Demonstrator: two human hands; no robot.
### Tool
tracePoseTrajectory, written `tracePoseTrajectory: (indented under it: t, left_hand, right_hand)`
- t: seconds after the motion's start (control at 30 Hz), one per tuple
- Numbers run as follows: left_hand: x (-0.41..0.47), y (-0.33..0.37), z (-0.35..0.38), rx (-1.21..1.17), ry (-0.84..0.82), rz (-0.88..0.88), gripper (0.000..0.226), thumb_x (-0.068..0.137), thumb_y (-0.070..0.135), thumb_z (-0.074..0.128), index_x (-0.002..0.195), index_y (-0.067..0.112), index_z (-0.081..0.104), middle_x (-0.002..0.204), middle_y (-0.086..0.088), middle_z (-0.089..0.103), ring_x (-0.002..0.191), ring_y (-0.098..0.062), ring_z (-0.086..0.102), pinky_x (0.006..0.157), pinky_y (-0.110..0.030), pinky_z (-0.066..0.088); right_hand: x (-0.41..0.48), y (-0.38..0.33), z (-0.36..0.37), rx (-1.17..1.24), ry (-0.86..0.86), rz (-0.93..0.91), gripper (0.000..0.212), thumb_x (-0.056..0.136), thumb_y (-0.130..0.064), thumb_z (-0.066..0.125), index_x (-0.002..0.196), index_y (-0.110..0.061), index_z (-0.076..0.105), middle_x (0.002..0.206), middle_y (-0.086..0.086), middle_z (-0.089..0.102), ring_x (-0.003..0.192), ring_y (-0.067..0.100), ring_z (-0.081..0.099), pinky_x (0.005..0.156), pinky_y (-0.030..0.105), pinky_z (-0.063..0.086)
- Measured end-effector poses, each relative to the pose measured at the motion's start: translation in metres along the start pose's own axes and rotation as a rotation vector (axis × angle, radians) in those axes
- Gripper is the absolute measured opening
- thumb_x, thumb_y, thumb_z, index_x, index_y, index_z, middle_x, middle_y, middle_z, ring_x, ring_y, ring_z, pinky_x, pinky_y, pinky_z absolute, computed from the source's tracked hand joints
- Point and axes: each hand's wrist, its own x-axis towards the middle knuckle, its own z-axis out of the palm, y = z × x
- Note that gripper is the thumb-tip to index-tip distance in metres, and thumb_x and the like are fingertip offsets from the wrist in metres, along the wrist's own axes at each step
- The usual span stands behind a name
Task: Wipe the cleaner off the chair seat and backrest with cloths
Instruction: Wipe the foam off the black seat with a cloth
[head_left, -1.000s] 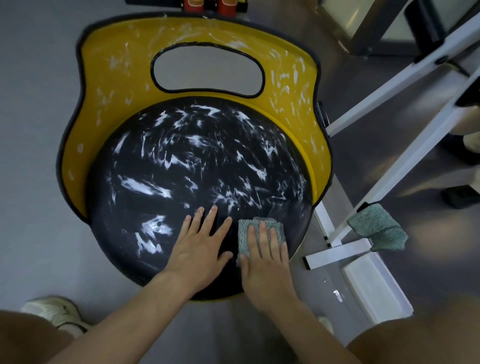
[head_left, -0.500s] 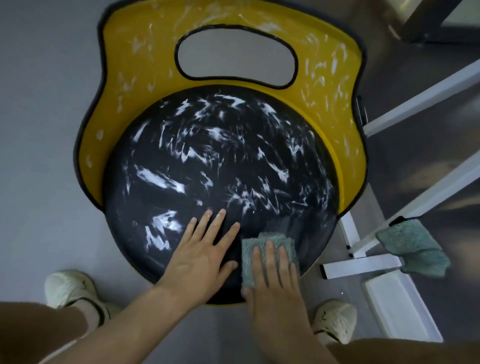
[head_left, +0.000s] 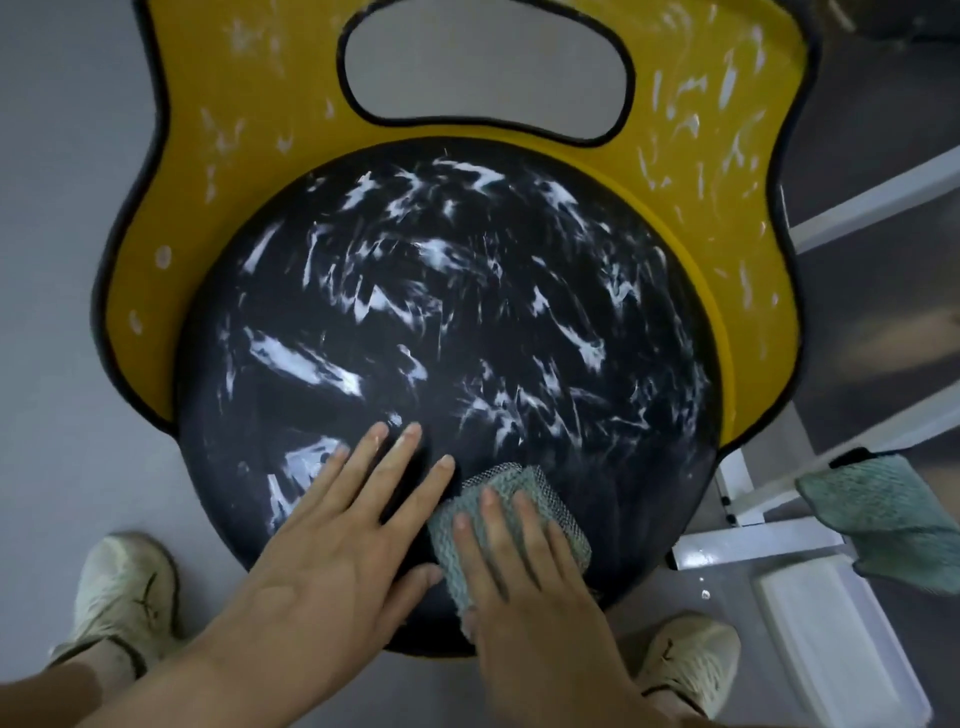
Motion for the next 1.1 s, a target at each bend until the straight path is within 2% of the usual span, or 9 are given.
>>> tracePoseTrajectory:
  t: [0.17, 0.33, 0.47, 0.53, 0.63, 0.77, 0.87, 0.93, 1.1]
  left_hand:
    - [0.021, -0.013, 0.005, 0.042, -0.009, 0.062, 0.075, 0.091, 0.057, 0.037, 0.155, 0.018, 0.038, 0.161, -0.015, 0.033, 0.149, -0.035, 0.029, 0.113, -0.048, 0.024]
    - [0.027, -0.011, 0.007, 0.034, 0.010, 0.067, 0.076, 0.092, 0.060, 0.037, 0.155, 0.018, 0.037, 0.162, -0.014, 0.032, 0.150, -0.034, 0.028, 0.113, -0.048, 0.023]
    - [0.025, -0.007, 0.014, 0.032, 0.029, 0.073, 0.078, 0.088, 0.059, 0.038, 0.153, 0.016, 0.042, 0.159, -0.015, 0.036, 0.146, -0.036, 0.034, 0.111, -0.048, 0.025]
    - [0.023, -0.007, 0.018, 0.024, 0.029, 0.069, 0.079, 0.087, 0.058, 0.038, 0.154, 0.016, 0.040, 0.161, -0.014, 0.034, 0.147, -0.036, 0.033, 0.111, -0.049, 0.025]
    - [0.020, -0.009, 0.020, -0.008, 0.033, 0.034, 0.083, 0.087, 0.058, 0.039, 0.159, 0.017, 0.029, 0.164, -0.013, 0.027, 0.150, -0.034, 0.027, 0.114, -0.047, 0.022]
    - [0.016, -0.012, 0.014, -0.052, 0.080, 0.031, 0.083, 0.087, 0.057, 0.042, 0.157, 0.014, 0.031, 0.162, -0.015, 0.031, 0.149, -0.032, 0.026, 0.116, -0.045, 0.019]
    - [0.011, -0.014, 0.013, -0.063, 0.097, 0.020, 0.084, 0.087, 0.059, 0.042, 0.156, 0.014, 0.033, 0.162, -0.015, 0.032, 0.149, -0.032, 0.026, 0.116, -0.046, 0.019]
    - [0.007, -0.016, 0.013, -0.063, 0.092, 0.017, 0.084, 0.087, 0.060, 0.043, 0.156, 0.013, 0.035, 0.162, -0.014, 0.032, 0.149, -0.032, 0.026, 0.117, -0.045, 0.018]
    - [0.007, -0.022, 0.018, -0.056, 0.070, 0.009, 0.081, 0.087, 0.059, 0.041, 0.155, 0.015, 0.036, 0.162, -0.014, 0.031, 0.149, -0.033, 0.027, 0.119, -0.044, 0.015]
  right_hand:
    - [0.017, 0.019, -0.004, -0.051, 0.119, -0.018, 0.065, 0.092, -0.044, 0.038, 0.151, -0.017, 0.045, 0.160, 0.009, 0.037, 0.145, 0.033, 0.037, 0.110, 0.048, 0.028]
    - [-0.010, 0.002, 0.013, -0.038, 0.308, 0.023, 0.042, 0.104, -0.027, 0.031, 0.138, -0.023, 0.055, 0.145, 0.005, 0.056, 0.128, 0.030, 0.058, 0.101, 0.044, 0.041]
    - [0.001, 0.010, 0.011, -0.035, 0.291, 0.012, 0.045, 0.100, -0.028, 0.037, 0.140, -0.023, 0.056, 0.148, 0.005, 0.053, 0.131, 0.030, 0.055, 0.103, 0.045, 0.039]
    - [0.016, 0.018, 0.004, -0.068, 0.229, -0.009, 0.058, 0.091, -0.037, 0.045, 0.146, -0.020, 0.052, 0.156, 0.007, 0.043, 0.140, 0.031, 0.045, 0.108, 0.047, 0.034]
    - [0.033, 0.020, -0.008, -0.051, 0.125, -0.006, 0.070, 0.090, -0.046, 0.041, 0.153, -0.016, 0.041, 0.163, 0.010, 0.030, 0.149, 0.033, 0.030, 0.113, 0.049, 0.026]
    - [0.020, 0.003, -0.007, -0.068, 0.074, 0.017, 0.091, 0.064, -0.058, 0.076, 0.143, -0.016, 0.057, 0.154, 0.011, 0.045, 0.139, 0.035, 0.046, 0.111, 0.050, 0.044]
    - [0.009, -0.003, -0.005, -0.073, 0.086, 0.014, 0.070, 0.069, -0.048, 0.058, 0.132, -0.019, 0.067, 0.146, 0.011, 0.054, 0.129, 0.035, 0.057, 0.098, 0.051, 0.050]
    - [0.005, -0.003, -0.003, -0.074, 0.087, 0.048, 0.069, 0.070, -0.043, 0.045, 0.130, -0.019, 0.069, 0.144, 0.010, 0.056, 0.127, 0.035, 0.058, 0.096, 0.050, 0.052]
    - [0.005, -0.007, -0.002, -0.076, 0.153, 0.035, 0.070, 0.068, -0.042, 0.050, 0.131, -0.018, 0.068, 0.144, 0.011, 0.056, 0.128, 0.035, 0.058, 0.096, 0.050, 0.054]
